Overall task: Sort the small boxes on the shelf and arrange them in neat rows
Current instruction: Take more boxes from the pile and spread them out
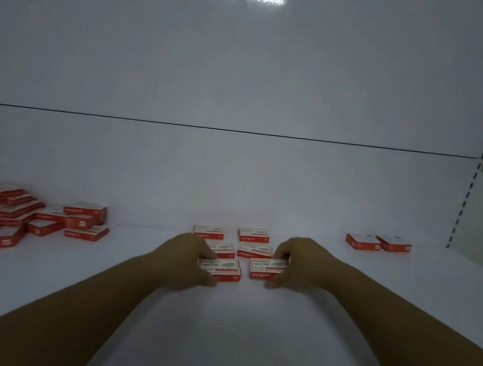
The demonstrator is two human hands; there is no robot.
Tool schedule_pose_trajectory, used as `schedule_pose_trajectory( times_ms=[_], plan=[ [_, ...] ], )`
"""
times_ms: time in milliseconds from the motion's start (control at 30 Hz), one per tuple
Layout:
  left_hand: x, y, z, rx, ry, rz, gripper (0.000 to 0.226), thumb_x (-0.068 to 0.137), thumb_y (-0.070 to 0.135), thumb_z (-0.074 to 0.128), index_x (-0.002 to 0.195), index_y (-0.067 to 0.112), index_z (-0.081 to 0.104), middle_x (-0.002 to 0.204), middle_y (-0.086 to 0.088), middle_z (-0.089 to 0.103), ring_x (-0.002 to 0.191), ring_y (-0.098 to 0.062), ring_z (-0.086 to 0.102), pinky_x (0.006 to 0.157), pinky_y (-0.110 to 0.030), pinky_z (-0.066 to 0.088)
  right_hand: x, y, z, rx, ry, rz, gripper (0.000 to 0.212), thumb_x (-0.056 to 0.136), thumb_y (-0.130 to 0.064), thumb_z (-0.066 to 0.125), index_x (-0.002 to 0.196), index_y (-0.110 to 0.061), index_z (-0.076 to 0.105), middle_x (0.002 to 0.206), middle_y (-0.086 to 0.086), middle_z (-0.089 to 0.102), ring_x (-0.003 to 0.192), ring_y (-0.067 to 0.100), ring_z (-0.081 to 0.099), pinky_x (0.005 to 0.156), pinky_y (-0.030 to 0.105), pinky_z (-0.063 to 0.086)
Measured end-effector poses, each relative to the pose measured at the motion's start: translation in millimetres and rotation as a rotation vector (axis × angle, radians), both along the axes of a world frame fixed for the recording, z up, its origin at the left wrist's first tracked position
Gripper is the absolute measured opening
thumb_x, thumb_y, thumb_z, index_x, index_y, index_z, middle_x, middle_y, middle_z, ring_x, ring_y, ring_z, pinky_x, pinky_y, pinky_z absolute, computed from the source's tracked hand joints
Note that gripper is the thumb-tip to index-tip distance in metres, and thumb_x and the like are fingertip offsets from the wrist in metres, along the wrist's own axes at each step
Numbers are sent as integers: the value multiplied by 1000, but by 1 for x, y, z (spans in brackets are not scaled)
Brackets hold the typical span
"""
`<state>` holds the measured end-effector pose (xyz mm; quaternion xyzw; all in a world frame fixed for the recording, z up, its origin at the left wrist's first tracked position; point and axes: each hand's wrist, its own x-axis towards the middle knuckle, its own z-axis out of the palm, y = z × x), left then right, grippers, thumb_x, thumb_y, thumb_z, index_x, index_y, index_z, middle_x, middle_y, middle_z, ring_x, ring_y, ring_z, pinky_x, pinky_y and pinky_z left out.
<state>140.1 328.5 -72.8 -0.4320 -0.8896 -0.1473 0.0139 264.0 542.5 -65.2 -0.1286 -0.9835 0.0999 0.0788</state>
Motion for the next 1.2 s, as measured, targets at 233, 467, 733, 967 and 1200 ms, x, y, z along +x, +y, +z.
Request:
schedule_pose_trajectory(
  times_ms=[233, 467, 733, 967, 1200],
  plan=[
    [-5, 1, -3, -32, -62, 65, 69, 65, 53, 74, 126, 28, 54, 128, 4, 50, 105, -11, 46, 88, -20, 33, -5, 4, -11, -133, -23, 37, 62, 57, -62, 76, 107, -25, 67, 103, -10, 64, 89, 8, 56, 77, 24, 46],
    [-13, -47, 16, 110, -28, 39, 68, 66, 57, 71, 124, 28, 54, 122, 8, 52, 97, -3, 42, 85, -21, 36, -27, -18, 13, -70, 137, 97, 65, 62, -68, 67, 114, -31, 60, 102, -15, 52, 87, 2, 47, 74, 22, 36],
    [-63, -166, 26, 124, -4, 162, 60, 68, 55, 71, 121, 30, 55, 124, 10, 54, 104, -3, 47, 85, -18, 33, -111, -131, 26, -115, 254, 348, 40, 73, -58, 66, 105, -34, 61, 106, -15, 57, 93, 1, 51, 83, 21, 40],
    [-114, -279, 30, 119, 55, 286, 55, 71, 50, 70, 120, 28, 58, 122, 9, 57, 96, -3, 47, 80, -19, 35, -190, -244, 20, -65, 213, 484, 39, 81, -54, 60, 111, -30, 61, 110, -9, 57, 95, 5, 49, 83, 21, 39],
    [-170, -339, 25, 215, 99, 408, 29, 74, 41, 69, 102, 31, 68, 96, 12, 66, 77, 0, 57, 65, -20, 45, -249, -323, 7, -60, 272, 548, 31, 81, -48, 61, 104, -28, 61, 98, -9, 54, 91, 9, 52, 79, 23, 40]
  ],
)
